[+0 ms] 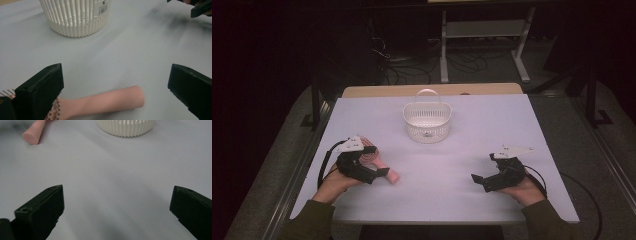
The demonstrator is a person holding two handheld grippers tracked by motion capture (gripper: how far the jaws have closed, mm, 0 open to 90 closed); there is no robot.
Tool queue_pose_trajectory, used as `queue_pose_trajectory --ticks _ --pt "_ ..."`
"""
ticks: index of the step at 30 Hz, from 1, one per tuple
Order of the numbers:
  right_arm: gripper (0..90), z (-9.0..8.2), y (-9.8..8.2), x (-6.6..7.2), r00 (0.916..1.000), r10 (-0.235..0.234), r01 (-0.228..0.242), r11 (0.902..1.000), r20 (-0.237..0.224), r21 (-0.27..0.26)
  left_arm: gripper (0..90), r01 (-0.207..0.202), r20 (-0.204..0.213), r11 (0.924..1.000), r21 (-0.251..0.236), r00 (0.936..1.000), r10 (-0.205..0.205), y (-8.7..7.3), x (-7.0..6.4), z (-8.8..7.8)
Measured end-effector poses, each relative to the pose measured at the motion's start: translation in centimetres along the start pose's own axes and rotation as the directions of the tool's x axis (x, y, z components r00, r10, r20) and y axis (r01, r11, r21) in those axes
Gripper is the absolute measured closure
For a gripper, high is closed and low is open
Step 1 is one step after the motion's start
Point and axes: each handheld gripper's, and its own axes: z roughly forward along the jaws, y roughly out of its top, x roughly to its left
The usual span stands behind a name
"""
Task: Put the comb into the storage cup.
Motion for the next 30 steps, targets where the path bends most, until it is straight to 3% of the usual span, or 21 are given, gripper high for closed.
queue_pose_trajectory --ticks 20,30 --pt "0.0 0.0 0.0 -0.2 1.0000 0.001 -0.001 1.0000 -0.007 -0.007 0.4 0.002 0.040 1.0000 -0.003 0.9992 -0.002 1.6 -0.3 1.8" --pt "0.0 -0.1 0.0 -0.2 1.0000 0.005 -0.005 0.9999 -0.002 -0.013 5.9 -0.010 0.048 1.0000 0.002 0.9988 0.010 2.4 -0.7 2.8"
